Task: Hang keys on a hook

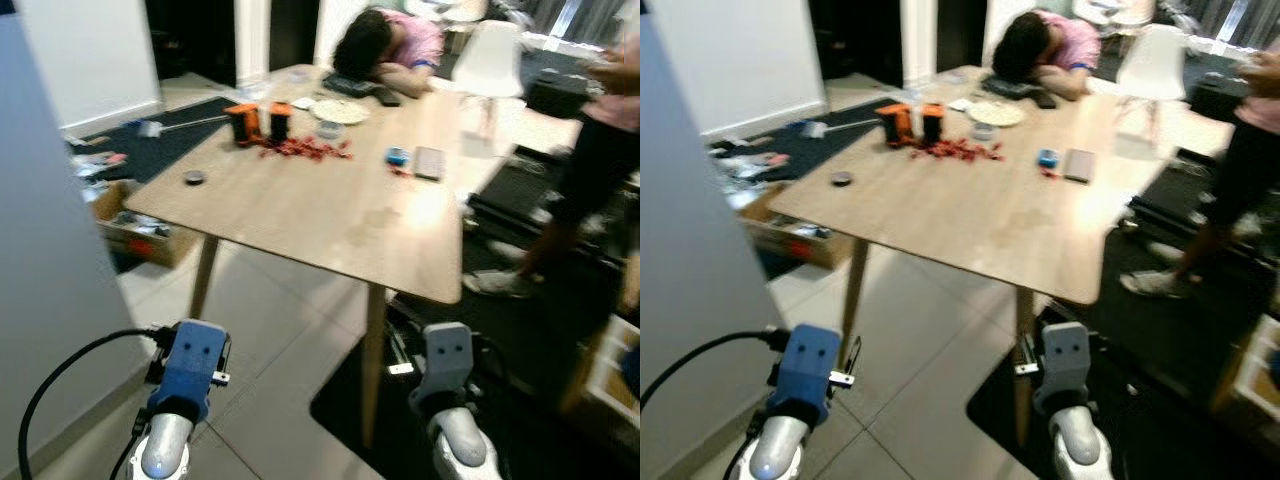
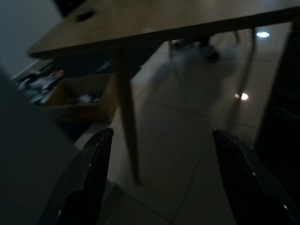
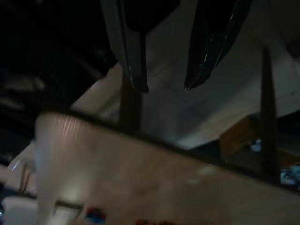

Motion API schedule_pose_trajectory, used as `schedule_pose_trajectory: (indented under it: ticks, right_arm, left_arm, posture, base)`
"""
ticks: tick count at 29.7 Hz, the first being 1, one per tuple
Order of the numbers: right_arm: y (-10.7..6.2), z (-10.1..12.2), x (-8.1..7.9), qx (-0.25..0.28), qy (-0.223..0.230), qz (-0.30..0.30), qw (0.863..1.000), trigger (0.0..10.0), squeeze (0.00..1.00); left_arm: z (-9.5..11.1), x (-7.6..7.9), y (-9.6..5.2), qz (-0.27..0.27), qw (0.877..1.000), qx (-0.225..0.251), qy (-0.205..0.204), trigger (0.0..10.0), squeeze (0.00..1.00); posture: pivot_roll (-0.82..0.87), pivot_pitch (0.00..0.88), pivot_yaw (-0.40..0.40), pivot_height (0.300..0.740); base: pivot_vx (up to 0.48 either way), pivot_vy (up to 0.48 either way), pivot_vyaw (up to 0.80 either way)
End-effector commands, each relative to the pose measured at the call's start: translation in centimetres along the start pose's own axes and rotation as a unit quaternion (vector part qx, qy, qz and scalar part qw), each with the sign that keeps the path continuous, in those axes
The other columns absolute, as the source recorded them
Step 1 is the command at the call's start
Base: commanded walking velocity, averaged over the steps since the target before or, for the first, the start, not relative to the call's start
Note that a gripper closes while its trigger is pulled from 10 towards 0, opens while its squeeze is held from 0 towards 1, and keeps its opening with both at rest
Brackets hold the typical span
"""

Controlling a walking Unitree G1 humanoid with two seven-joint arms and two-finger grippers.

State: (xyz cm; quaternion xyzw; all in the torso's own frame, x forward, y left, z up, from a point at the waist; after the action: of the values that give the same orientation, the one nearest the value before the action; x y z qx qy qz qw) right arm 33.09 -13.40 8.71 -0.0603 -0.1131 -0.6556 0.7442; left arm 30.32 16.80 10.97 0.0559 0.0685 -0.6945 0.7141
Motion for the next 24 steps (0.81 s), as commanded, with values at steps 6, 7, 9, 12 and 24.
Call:
schedule_pose_trajectory:
  ticks: [6, 7, 9, 12, 24]
  right_arm:
    - [0.3, 1.0, -0.1, 0.017, -0.022, 0.006, 1.000, 10.0, 0.00]
    - [0.5, 1.7, -0.1, 0.029, -0.026, 0.007, 0.999, 10.0, 0.00]
    - [0.7, 2.6, -0.1, 0.043, -0.027, 0.006, 0.999, 10.0, 0.00]
    - [1.5, 5.9, 0.4, 0.094, -0.028, 0.000, 0.995, 10.0, 0.00]
    - [1.3, 7.5, 0.6, 0.118, -0.037, 0.003, 0.992, 10.0, 0.00]
  left_arm:
    - [-0.3, -0.3, 0.0, 0.005, 1.000, -0.007, 0.002, 10.0, 0.00]
    - [0.0, -0.4, 0.1, 0.006, 1.000, -0.004, 0.002, 10.0, 0.00]
    - [0.5, -0.6, 0.3, 0.009, 1.000, 0.002, 0.000, 10.0, 0.00]
    - [4.4, -1.2, 1.5, 0.017, 0.998, 0.054, -0.016, 10.0, 0.00]
    - [9.5, 1.0, 1.5, -0.045, 0.992, 0.120, -0.012, 10.0, 0.00]
  posture:
    - [0.14, 0.144, -0.020, 0.740]
    - [0.14, 0.144, -0.019, 0.740]
    - [0.14, 0.146, -0.018, 0.740]
    - [0.14, 0.147, -0.020, 0.740]
    - [0.13, 0.154, -0.018, 0.740]
  base:
    - [0.000, 0.000, 0.00]
    - [0.000, 0.000, 0.00]
    - [0.000, 0.000, 0.00]
    - [0.000, 0.000, 0.00]
    - [0.000, 0.000, 0.00]
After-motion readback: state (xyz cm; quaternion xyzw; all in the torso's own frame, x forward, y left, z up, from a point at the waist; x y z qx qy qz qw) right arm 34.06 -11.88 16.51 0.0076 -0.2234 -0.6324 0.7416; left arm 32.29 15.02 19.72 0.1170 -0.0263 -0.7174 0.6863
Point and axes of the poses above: a point about 5 cm out from each wrist's last joint towards the gripper, its own y axis pointing out of the wrist towards the gripper, its own z axis along the axis of the wrist's last joint, x = y × z, the point moved 6 cm from there along y, pointing out of the wrist towards the gripper, and after that the axes turned 10 degrees about -y, right-handed, at the moved point
